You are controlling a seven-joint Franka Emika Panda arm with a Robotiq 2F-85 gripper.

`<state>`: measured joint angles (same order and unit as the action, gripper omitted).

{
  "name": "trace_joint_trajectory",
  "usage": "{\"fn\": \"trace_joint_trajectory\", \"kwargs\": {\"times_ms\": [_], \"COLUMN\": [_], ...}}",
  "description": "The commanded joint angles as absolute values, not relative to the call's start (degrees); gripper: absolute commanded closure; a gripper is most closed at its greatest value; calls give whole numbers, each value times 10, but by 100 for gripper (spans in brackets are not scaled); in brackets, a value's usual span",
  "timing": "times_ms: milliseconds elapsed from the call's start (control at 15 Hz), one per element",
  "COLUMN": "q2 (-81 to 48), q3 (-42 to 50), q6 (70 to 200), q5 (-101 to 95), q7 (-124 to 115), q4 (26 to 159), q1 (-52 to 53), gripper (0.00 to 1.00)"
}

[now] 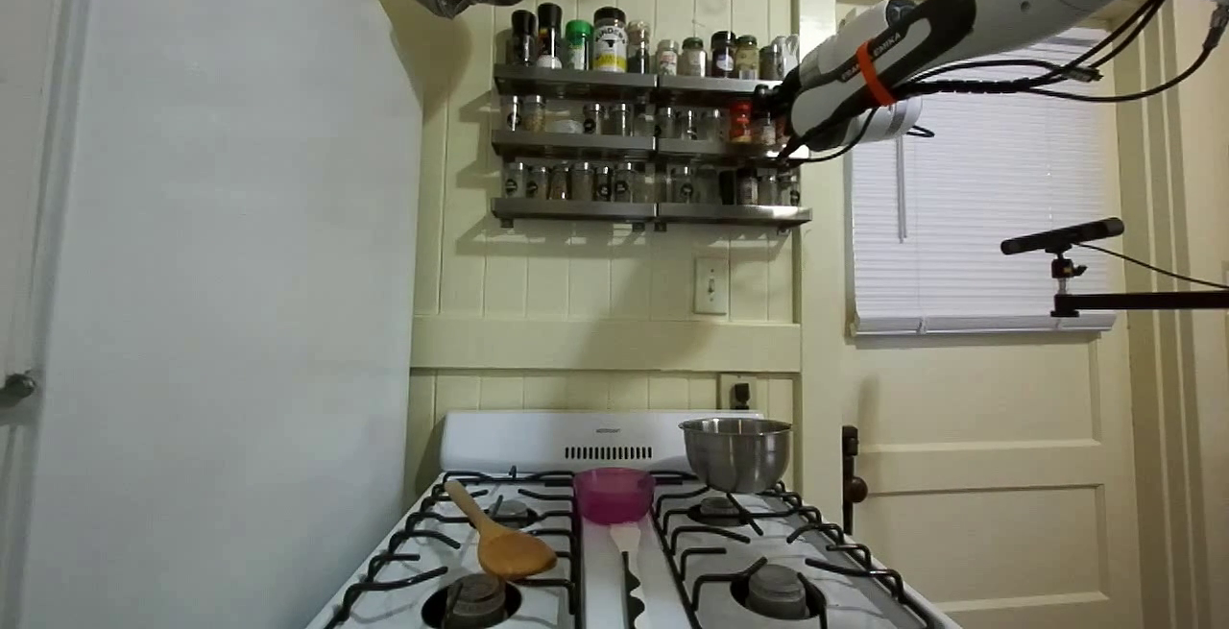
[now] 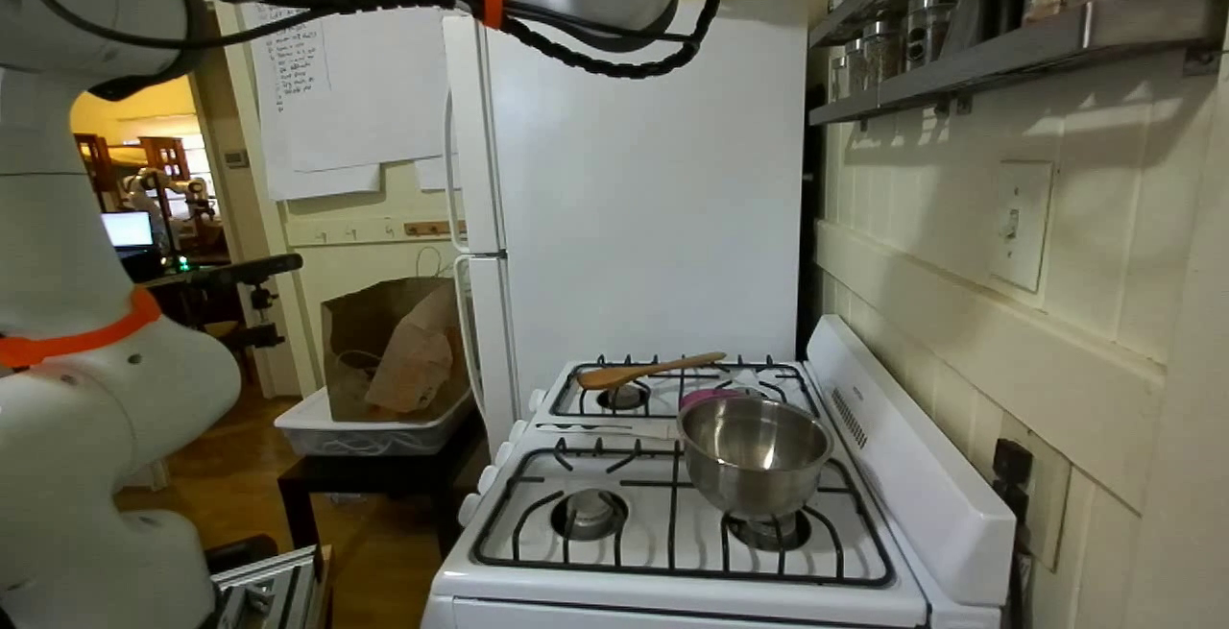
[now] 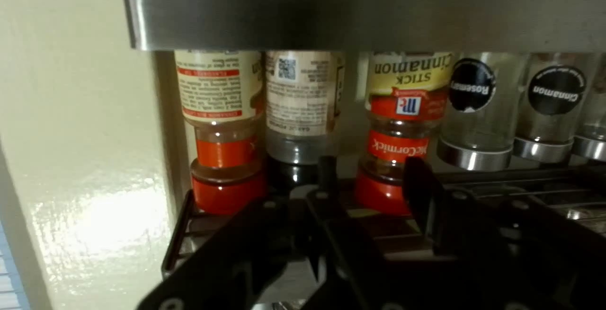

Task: Remove the left orange bottle from the shelf

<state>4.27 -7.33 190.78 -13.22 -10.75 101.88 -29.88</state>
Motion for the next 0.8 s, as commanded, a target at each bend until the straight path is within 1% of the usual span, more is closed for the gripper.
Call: {"fn": "trace_joint_trajectory", "kwargs": {"times_ms": [0, 67, 133, 267, 333, 400, 467, 533, 667, 733], "q2": [25, 23, 20, 14, 12, 8, 5, 0, -8, -13], "q3": [-87, -87, -89, -90, -90, -14, -5, 10, 32, 40], "q6": [1935, 1938, 1943, 1952, 1956, 1958, 1962, 1966, 1972, 1975], "q5": [-128, -125, -123, -118, -115, -83, -77, -68, -54, -48], "q7": [-108, -107, -105, -102, -101, -65, -61, -53, -41, -36], "q4": [1009, 1009, 1008, 1007, 1007, 1007, 1005, 1003, 996, 992], "q1": [-316, -317, -318, -319, -317, -230, -219, -201, -172, -160], "gripper": [57, 59, 58, 60, 62, 63, 66, 65, 70, 80]}}
